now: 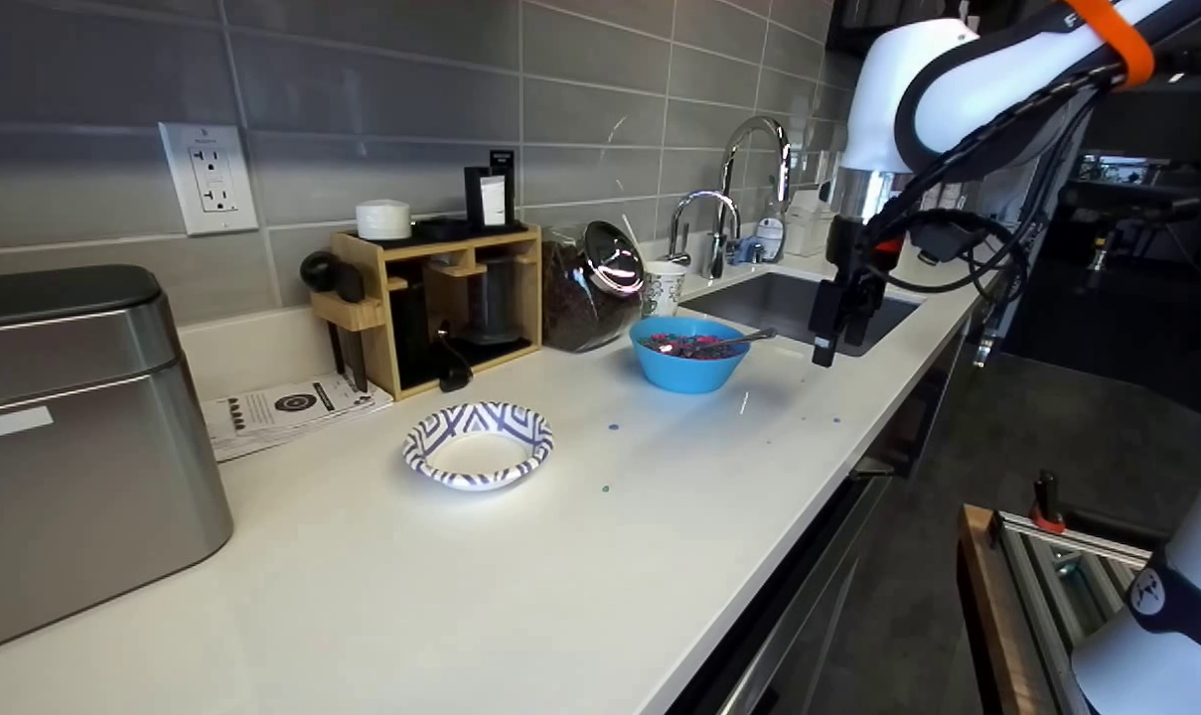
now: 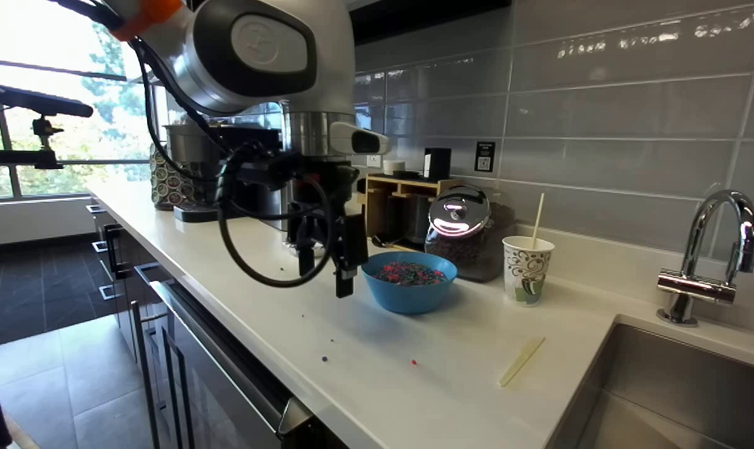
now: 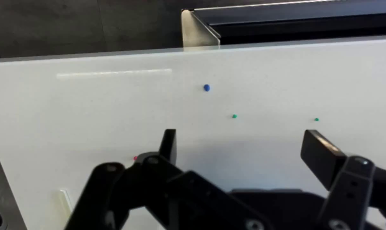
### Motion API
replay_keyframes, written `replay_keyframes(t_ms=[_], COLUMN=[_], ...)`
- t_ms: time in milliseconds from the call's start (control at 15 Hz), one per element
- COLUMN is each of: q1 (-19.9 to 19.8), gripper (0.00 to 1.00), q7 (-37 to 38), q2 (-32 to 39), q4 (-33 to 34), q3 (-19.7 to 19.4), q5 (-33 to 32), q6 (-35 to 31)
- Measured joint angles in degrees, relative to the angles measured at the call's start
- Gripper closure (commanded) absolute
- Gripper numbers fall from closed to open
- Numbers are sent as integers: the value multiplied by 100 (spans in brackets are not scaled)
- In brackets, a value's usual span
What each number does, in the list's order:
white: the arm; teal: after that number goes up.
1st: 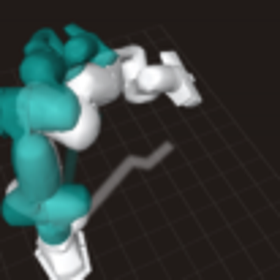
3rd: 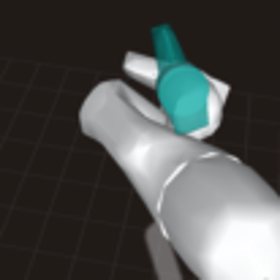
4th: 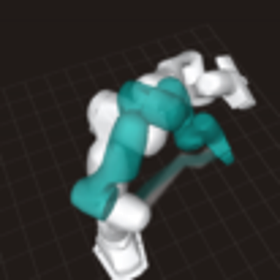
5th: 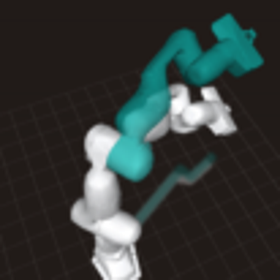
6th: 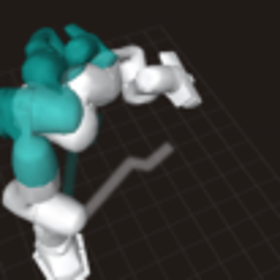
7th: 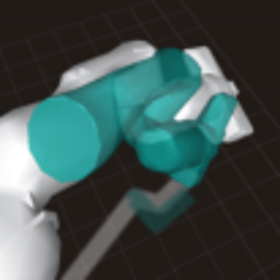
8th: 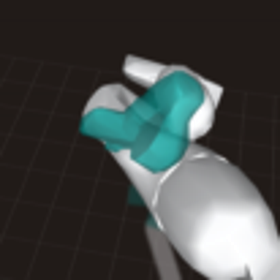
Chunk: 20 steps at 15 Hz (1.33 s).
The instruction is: Put the cereals inside the blue bowl
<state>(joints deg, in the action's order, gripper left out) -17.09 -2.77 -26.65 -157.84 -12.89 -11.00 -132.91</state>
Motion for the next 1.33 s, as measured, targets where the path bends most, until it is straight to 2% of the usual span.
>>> replay_keyframes(t_ms=[200, 533, 933, 1333], q1=[-39, -34, -41, -67], gripper=[0, 0, 0, 0], q7=[-103, -106, -333, -434], q2=[405, 448, 936, 1480], q4=[13, 34, 26, 26], q3=[-76, -70, -139, -240], q5=[-35, -39, -73, -74], q6=[-248, -309, -948, -967])
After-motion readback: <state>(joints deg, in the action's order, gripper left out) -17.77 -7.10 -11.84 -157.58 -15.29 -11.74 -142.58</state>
